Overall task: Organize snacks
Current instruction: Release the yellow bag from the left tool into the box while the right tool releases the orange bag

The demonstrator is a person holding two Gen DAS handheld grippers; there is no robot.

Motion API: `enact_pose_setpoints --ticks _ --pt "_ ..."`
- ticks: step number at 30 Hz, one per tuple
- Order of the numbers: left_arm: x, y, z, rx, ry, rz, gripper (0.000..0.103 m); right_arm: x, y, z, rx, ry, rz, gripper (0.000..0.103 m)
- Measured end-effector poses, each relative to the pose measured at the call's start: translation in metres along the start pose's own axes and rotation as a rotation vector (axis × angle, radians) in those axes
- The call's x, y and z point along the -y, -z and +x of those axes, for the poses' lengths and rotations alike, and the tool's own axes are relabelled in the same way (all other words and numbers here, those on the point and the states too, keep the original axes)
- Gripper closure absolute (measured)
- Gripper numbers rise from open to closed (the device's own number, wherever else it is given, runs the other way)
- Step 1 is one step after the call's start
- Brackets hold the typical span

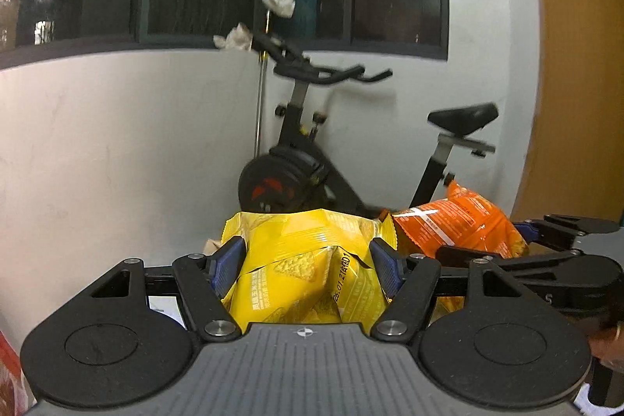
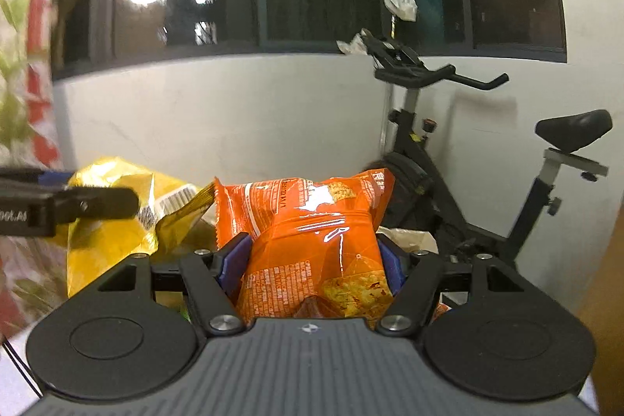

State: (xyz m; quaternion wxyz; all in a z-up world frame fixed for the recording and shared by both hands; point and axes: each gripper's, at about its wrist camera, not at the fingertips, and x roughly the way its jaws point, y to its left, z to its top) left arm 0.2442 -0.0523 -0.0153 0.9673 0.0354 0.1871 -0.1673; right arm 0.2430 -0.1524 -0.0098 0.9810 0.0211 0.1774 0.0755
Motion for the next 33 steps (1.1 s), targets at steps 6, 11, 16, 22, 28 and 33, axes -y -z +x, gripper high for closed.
enact_pose_setpoints --ticks 6,11,16,22,28,33 --pt "-0.003 0.012 0.031 -0.068 -0.007 0.028 0.030 0.004 0.022 0.020 -0.078 0.041 0.014 0.034" --pt "-0.008 0.018 0.044 -0.119 -0.034 0.026 0.027 -0.001 0.027 0.023 -0.092 0.047 -0.033 0.032" --pt "-0.018 0.023 0.038 -0.133 -0.026 -0.002 0.018 -0.004 0.029 0.028 -0.112 0.047 -0.066 0.026" --pt "-0.026 0.020 0.026 -0.125 -0.020 -0.030 0.014 -0.001 0.029 0.022 -0.119 0.014 -0.020 0.015" --pt "-0.026 0.016 -0.010 -0.111 -0.001 -0.005 0.016 -0.005 0.024 -0.010 -0.074 -0.024 -0.002 0.016" --pt "-0.034 0.019 -0.053 -0.081 0.019 0.008 0.016 -0.007 0.026 -0.046 -0.042 -0.054 0.047 0.016"
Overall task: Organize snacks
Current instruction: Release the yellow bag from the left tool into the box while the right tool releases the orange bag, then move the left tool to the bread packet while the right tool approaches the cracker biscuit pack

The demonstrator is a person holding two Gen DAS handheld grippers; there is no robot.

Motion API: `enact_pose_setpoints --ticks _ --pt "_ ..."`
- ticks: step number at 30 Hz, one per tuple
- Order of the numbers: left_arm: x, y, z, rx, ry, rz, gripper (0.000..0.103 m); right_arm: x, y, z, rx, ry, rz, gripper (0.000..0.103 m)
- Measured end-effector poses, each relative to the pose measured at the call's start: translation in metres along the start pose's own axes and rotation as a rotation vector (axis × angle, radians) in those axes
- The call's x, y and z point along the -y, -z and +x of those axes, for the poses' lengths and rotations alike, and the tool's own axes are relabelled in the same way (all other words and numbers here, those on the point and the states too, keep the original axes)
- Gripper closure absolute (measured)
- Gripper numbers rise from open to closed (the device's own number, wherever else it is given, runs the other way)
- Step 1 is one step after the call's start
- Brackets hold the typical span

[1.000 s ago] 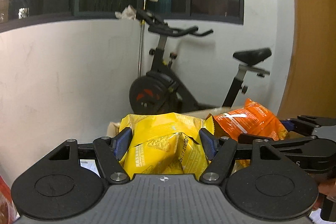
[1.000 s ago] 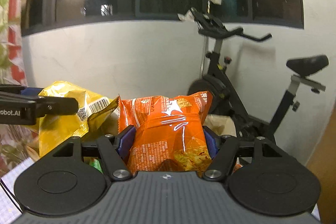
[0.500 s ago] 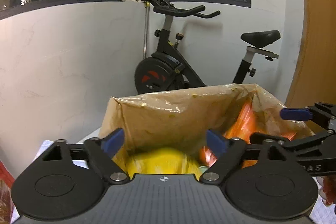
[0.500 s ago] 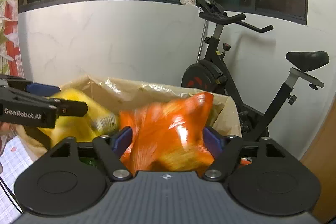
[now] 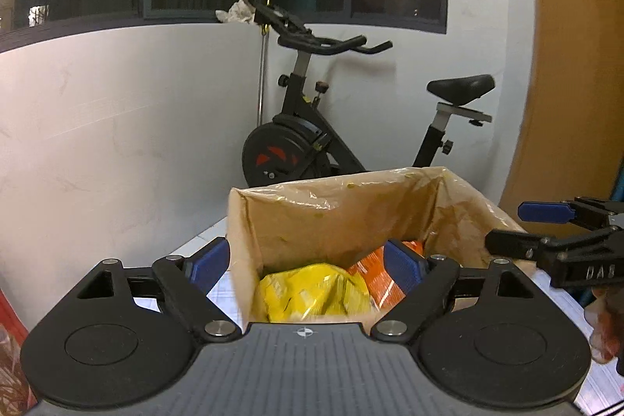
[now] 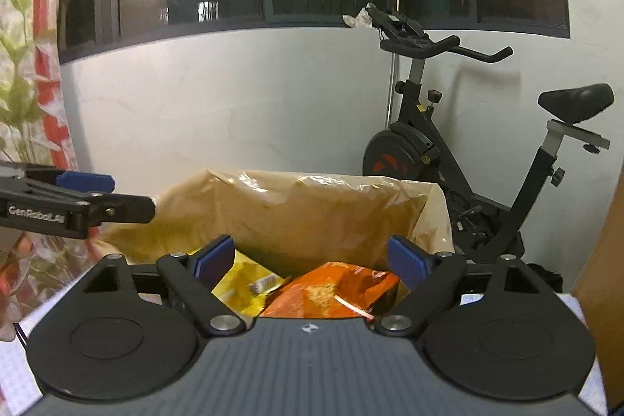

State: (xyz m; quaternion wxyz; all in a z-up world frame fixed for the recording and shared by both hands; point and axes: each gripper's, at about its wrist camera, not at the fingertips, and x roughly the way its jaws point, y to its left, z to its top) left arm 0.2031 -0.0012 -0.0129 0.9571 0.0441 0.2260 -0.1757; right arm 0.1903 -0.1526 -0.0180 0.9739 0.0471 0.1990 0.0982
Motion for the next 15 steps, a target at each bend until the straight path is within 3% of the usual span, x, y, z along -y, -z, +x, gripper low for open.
enact_pose_setpoints --ticks 8,15 --pt "-0.022 0.039 -0.044 -0.033 0.033 -0.064 0.016 -0.002 0.025 -0.046 0.038 -0.012 0.072 0.016" --pt "-0.023 0.081 -0.048 -0.061 -0.005 -0.071 0.016 -0.007 0.064 -0.053 -0.018 -0.002 0.090 0.016"
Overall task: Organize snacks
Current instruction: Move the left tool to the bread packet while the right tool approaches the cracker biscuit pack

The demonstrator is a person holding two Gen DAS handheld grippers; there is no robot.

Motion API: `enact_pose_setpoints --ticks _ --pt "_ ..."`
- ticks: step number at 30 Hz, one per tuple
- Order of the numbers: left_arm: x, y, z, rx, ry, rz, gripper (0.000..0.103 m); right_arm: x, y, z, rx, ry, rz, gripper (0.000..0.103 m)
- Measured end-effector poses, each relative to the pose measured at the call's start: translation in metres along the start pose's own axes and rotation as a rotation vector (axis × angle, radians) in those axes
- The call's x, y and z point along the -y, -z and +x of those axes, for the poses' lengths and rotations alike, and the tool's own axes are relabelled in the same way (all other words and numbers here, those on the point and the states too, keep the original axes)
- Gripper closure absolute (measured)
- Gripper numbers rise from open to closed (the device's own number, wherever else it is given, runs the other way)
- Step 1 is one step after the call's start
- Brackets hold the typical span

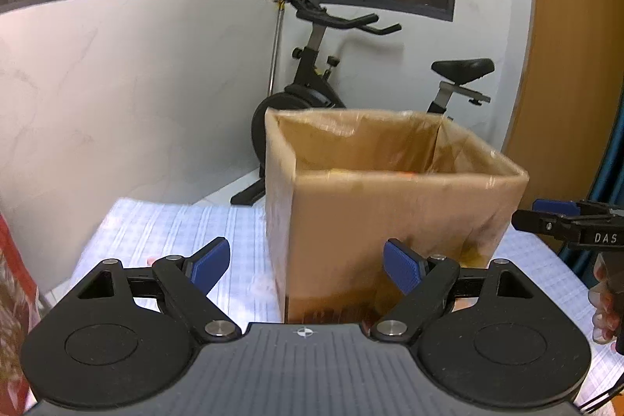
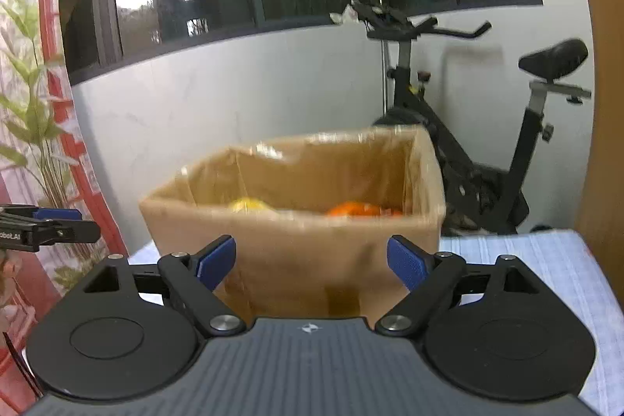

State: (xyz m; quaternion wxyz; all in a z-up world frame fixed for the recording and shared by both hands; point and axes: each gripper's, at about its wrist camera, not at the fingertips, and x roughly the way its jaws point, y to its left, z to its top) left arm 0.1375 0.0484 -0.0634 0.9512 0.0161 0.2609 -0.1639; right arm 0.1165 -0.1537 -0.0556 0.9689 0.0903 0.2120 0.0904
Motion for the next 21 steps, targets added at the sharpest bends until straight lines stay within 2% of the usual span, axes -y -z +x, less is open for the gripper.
enact_pose_setpoints --ticks 7,13,21 --pt "-0.005 0.031 0.022 -0.061 -0.004 -0.067 0.016 -0.005 0.040 0.011 -0.091 0.034 -0.044 0.020" --pt "0.001 0.047 0.053 -0.127 -0.014 -0.049 0.016 -0.001 0.065 0.021 -0.146 0.050 -0.026 0.023" --pt "0.018 0.072 0.102 -0.212 -0.023 0.013 0.016 0.009 0.081 0.028 -0.191 0.073 0.003 0.025"
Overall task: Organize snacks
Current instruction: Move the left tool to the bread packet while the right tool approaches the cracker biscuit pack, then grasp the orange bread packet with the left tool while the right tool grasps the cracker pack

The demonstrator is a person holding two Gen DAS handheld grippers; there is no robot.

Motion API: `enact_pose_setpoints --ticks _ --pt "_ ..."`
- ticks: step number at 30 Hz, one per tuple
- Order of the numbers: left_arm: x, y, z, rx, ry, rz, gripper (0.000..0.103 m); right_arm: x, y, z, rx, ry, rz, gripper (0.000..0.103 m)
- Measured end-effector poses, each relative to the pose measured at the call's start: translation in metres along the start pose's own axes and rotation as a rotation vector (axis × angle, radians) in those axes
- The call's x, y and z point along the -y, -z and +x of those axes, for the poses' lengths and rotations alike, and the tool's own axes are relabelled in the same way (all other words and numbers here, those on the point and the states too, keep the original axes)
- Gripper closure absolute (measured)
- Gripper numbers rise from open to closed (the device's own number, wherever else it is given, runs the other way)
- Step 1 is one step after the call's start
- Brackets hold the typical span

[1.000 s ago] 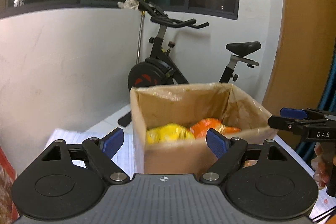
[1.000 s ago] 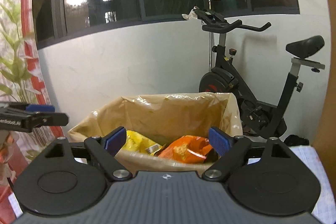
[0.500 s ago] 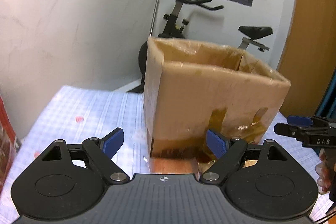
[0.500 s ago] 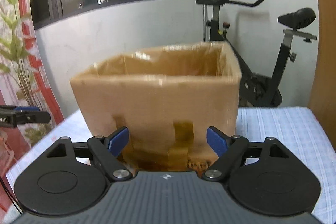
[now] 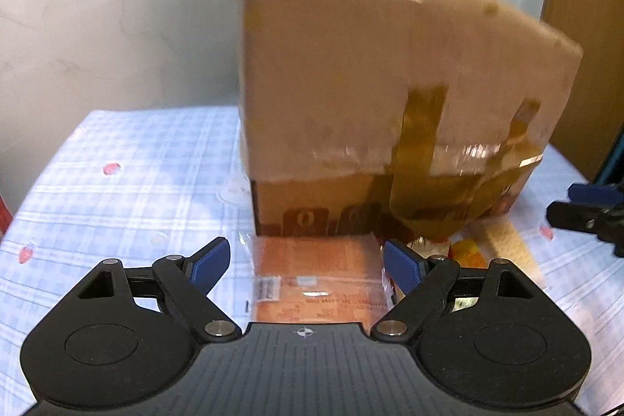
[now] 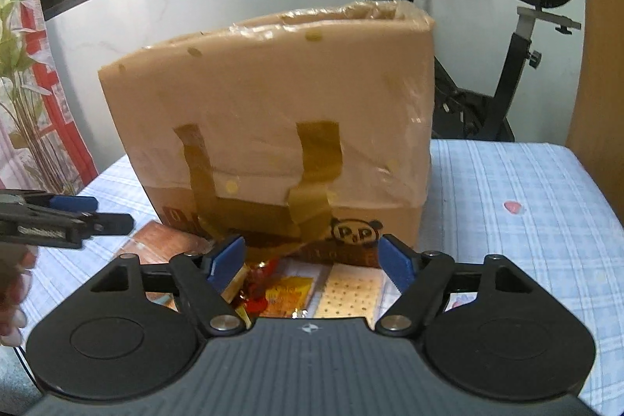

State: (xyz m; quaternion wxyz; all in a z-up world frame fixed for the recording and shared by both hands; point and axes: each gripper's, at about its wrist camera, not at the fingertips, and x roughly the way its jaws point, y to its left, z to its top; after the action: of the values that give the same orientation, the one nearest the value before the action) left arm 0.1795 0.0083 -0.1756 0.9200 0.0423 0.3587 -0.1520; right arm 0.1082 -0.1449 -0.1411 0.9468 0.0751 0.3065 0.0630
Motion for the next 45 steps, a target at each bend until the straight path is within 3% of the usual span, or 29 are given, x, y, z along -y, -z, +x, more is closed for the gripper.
enact_pose_setpoints --ticks 4,14,18,24,30,34,45 --pt "0.003 0.007 0.016 -0.046 -0.001 -0.006 0.016 0.008 0.010 0.005 -0.025 0.019 0.015 0.028" --pt "0.010 0.021 0.033 -0.052 -0.002 0.014 0.014 0.030 0.032 0.035 -0.112 0.069 0.085 0.039" --pt "0.013 0.024 0.030 -0.047 -0.028 0.025 0.022 0.030 0.030 0.054 -0.148 0.077 0.073 0.039" --pt "0.002 0.030 0.021 -0.048 -0.061 -0.002 0.023 0.023 0.030 0.076 -0.203 0.082 0.046 0.040" --pt "-0.011 0.041 0.007 -0.038 -0.101 -0.042 0.023 0.009 0.042 0.071 -0.197 0.121 -0.024 0.042" --pt "-0.021 0.048 0.003 -0.030 -0.107 -0.082 0.023 0.010 0.050 0.064 -0.174 0.138 -0.033 0.053" --pt "-0.018 0.047 0.008 -0.032 -0.105 -0.082 0.020 0.011 0.052 0.064 -0.165 0.135 -0.042 0.053"
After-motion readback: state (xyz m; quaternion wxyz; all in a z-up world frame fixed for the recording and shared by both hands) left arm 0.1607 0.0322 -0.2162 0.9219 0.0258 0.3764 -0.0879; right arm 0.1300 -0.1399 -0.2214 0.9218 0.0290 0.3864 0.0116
